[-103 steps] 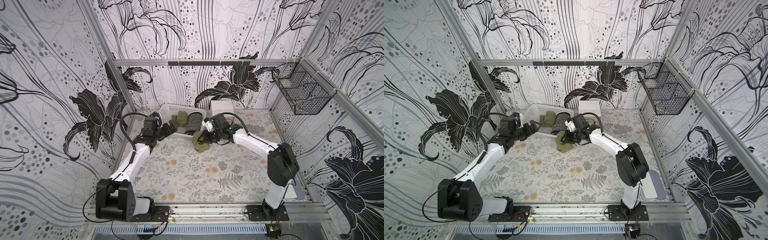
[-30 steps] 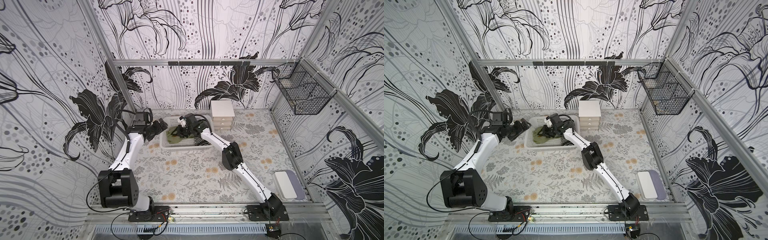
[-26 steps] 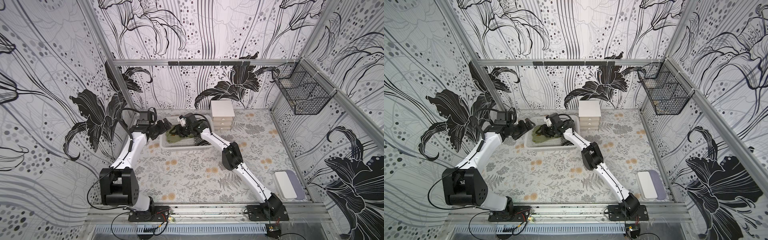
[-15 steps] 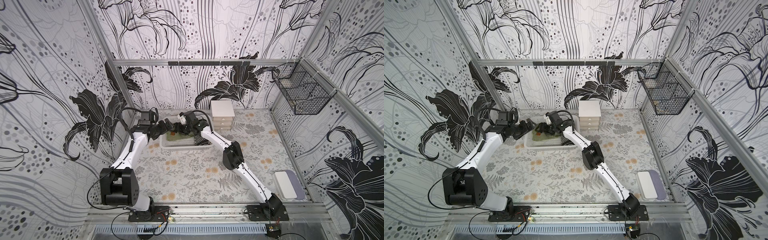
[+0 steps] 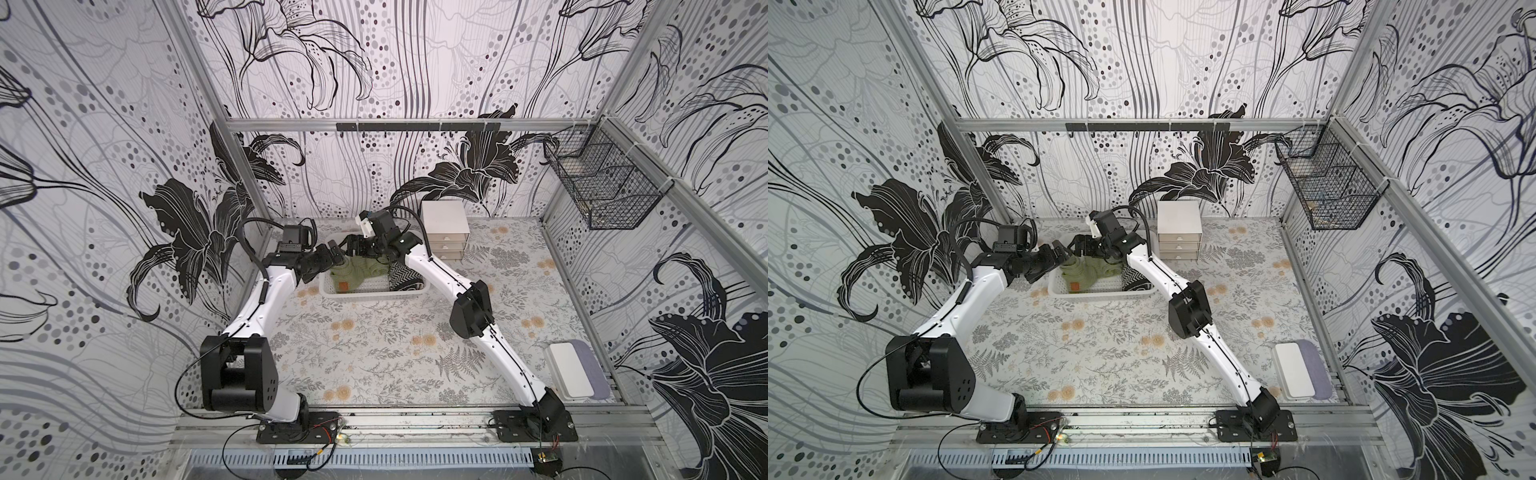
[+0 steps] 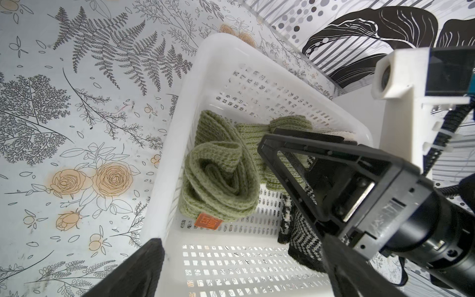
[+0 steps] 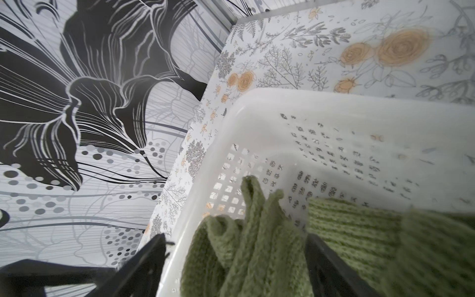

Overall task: Roll up the scarf and place it into the basket
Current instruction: Place the scarf in the basket.

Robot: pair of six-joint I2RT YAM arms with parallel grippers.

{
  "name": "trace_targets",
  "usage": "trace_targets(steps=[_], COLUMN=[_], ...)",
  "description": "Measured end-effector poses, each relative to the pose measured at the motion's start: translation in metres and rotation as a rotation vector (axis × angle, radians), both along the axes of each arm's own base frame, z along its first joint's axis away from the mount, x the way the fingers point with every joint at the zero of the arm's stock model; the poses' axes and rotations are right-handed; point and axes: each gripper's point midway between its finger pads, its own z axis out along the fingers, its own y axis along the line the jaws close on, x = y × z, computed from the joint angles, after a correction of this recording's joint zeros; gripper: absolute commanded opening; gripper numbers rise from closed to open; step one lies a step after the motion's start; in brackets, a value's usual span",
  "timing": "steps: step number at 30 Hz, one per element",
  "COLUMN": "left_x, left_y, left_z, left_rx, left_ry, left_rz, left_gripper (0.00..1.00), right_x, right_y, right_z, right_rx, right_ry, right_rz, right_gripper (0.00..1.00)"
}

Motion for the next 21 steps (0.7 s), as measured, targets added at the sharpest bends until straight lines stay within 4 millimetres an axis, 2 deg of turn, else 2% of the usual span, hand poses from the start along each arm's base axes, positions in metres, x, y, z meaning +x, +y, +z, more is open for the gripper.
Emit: trace_targets(steps=[1,4,6,9,12,14,17,21], left_x=[-0.002,-0.007,-0.009,-0.010,-0.010,-0.010,-0.010,-0.010], left_y=[0.000,0.002,0.004,0.005,0.005,0.005,0.005,0.005], left_z=[-0.002,-0.005,-0.002,0.004,0.008,0.008,0.009,0.009], left_rx=[0.002,0.010,0.017,0.023,0.023,0.023,0.023,0.026], left_ry=[0.006,0.019,0.012,-0.003,-0.014,-0.016,-0.017,-0.018], left_rz=[0.002,0.007,0.013,0.018,0.019,0.019,0.019,0.019], left_gripper=[0.99,0.99,0.99,0.99,0.99,0.99,0.99,0.99], right_x=[-0.004,-0.027,-0.053,-0.096,-0.124,-0.133,-0.136,-0.132], right_y=[-0.003,-0.021,-0.037,-0.056,-0.057,-0.051,-0.036,-0.010], right_z=[-0.003,-0.004,0.007,0.039,0.074,0.083,0.071,0.028], right_rx=[-0.024,-0.121,-0.182,-0.221,-0.187,-0.160,-0.142,-0.148], right_ry=[0.006,0.023,0.022,-0.003,-0.036,-0.044,-0.017,0.037], right_rz=[0.010,0.060,0.101,0.171,0.245,0.287,0.342,0.393], right_gripper=[0.76,0.48,0.24,0.06,0.01,0.00,0.00,0.00])
